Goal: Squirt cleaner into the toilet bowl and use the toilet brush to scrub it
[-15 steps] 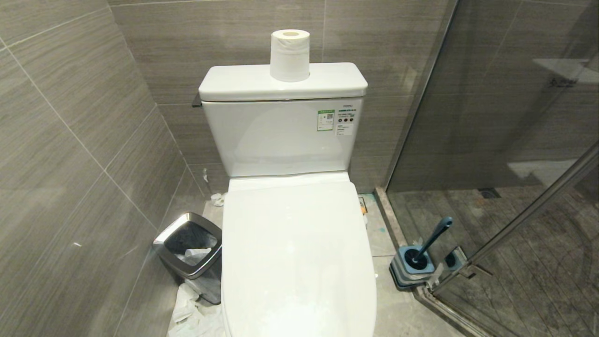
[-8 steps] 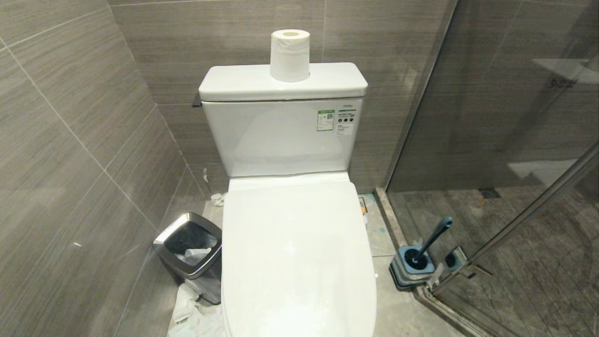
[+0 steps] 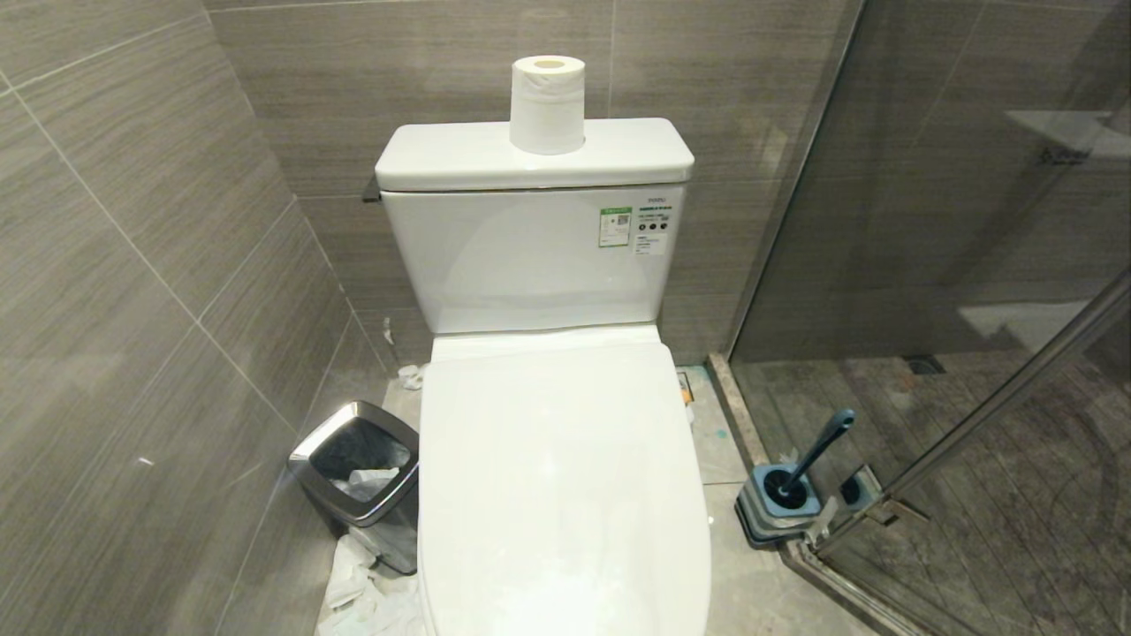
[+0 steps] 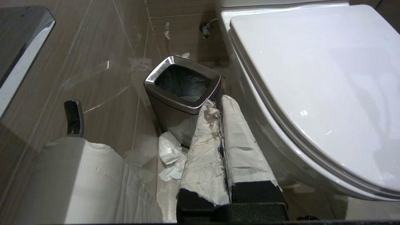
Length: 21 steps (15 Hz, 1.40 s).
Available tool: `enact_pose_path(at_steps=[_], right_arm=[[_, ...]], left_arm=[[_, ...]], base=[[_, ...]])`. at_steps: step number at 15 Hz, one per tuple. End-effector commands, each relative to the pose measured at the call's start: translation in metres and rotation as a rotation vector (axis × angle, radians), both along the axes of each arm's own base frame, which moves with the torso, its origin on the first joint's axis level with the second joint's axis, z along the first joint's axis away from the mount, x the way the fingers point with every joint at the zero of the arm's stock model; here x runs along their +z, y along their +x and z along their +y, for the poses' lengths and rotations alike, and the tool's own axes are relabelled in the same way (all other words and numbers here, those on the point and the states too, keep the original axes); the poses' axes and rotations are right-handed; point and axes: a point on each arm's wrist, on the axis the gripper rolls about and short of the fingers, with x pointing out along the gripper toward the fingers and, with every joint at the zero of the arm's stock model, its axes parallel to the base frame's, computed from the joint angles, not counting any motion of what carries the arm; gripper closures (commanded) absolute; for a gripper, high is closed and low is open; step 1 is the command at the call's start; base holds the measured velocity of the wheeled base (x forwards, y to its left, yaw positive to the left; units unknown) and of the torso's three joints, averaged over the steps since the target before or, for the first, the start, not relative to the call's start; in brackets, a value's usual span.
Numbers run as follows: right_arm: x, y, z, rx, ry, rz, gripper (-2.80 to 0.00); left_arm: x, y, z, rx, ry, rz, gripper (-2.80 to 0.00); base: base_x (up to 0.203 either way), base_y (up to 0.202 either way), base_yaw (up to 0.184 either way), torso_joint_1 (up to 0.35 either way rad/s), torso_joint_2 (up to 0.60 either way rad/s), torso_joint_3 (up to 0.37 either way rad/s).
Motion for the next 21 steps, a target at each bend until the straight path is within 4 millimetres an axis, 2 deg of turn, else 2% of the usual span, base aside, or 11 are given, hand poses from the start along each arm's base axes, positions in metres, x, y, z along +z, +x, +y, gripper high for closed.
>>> enact_pose_path(at_steps=[1,21], right_arm=[[0.0000,0.0001,0.0000,0.000,-0.001,0.001,0.00],[0.0000,0.0001,0.0000,0.000,-0.001,0.001,0.00]], left_arm=[[-0.0004,0.0002,0.0000,0.000,0.000,0.002,0.00],[-0.0004,0.0002,0.0000,0.000,0.000,0.002,0.00]], base=[[0.000,0.000,0.000,0.000,0.00,0.000],[0.000,0.000,0.000,0.000,0.00,0.000]])
